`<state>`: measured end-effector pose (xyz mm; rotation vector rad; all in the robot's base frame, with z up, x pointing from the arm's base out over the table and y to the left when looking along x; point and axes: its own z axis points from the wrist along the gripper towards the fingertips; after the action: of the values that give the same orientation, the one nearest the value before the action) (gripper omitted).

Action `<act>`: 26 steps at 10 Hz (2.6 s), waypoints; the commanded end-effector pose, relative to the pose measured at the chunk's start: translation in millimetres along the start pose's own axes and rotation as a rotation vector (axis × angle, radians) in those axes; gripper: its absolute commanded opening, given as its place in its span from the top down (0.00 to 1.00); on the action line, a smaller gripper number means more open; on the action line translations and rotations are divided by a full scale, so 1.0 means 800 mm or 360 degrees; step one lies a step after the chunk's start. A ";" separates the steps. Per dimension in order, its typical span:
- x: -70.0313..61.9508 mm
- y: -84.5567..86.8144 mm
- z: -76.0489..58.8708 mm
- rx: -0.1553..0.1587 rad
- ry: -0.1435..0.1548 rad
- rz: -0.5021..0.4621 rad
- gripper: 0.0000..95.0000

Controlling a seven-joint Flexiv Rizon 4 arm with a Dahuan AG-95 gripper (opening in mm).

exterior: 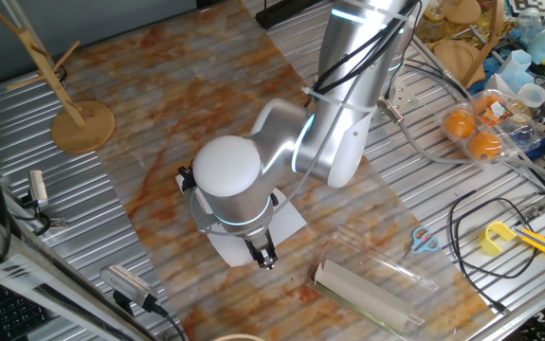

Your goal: Unfold a piece of paper

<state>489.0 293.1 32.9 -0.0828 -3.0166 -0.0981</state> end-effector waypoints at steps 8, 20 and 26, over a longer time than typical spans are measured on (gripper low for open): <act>0.000 0.000 0.000 0.0000 0.0001 -0.0001 0.60; 0.029 -0.005 -0.097 -0.0110 0.0031 -0.0021 0.60; 0.033 -0.006 -0.109 -0.0074 0.0035 -0.0021 0.60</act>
<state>472.9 283.7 122.8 -0.0643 -2.9915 -0.1695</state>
